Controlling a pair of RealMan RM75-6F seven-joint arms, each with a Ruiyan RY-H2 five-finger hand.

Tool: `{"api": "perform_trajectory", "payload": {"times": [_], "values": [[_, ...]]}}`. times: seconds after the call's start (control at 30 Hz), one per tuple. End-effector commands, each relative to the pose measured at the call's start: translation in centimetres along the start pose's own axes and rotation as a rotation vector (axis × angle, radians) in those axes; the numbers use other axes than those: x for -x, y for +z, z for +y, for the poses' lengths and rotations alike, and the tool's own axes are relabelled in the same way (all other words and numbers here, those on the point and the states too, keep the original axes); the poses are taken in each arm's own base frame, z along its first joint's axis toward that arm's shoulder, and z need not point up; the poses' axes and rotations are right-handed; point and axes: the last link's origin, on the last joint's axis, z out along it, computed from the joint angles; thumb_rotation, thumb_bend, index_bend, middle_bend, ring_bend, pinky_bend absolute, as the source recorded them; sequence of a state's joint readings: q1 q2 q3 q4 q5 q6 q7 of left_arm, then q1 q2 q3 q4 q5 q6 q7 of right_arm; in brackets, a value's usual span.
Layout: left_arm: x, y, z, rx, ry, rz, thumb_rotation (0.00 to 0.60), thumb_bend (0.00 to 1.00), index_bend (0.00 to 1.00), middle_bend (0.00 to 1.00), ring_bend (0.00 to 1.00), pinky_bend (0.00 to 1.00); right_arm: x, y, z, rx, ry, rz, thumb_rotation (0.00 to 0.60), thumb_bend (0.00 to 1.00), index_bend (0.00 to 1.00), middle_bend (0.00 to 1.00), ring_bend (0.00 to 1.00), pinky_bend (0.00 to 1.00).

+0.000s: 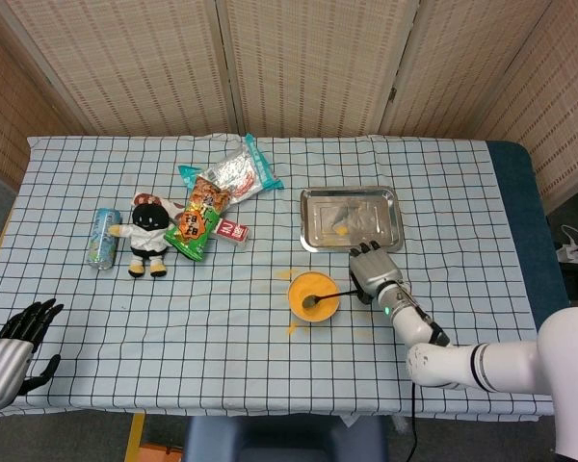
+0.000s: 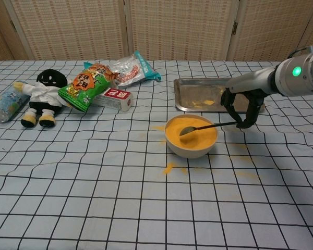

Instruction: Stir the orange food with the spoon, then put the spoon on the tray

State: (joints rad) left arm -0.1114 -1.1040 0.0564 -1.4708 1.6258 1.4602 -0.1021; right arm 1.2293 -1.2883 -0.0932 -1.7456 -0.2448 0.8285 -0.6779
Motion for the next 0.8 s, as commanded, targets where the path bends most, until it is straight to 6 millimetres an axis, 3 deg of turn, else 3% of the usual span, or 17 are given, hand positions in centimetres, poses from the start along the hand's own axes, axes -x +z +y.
{"api": "perform_trajectory", "payload": {"times": [0.03, 0.23, 0.8], "values": [[0.0, 0.0, 0.1, 0.001, 0.002, 0.001, 0.600, 0.43, 0.00, 0.00, 0.00, 0.14, 0.4, -1.4, 1.0, 0.006, -0.007, -0.004, 0.600, 0.63, 0.84, 0.11, 0.00, 0.00], [0.2, 0.0, 0.4, 0.009, 0.004, -0.003, 0.600, 0.43, 0.00, 0.00, 0.00, 0.14, 0.8, -1.5, 1.5, 0.019, -0.018, -0.029, 0.600, 0.63, 0.84, 0.11, 0.00, 0.00], [0.1, 0.1, 0.0, 0.002, -0.005, -0.009, 0.600, 0.43, 0.00, 0.00, 0.00, 0.14, -0.1, 0.8, -0.5, 0.041, -0.070, -0.078, 0.600, 0.63, 0.84, 0.11, 0.00, 0.00]]}}
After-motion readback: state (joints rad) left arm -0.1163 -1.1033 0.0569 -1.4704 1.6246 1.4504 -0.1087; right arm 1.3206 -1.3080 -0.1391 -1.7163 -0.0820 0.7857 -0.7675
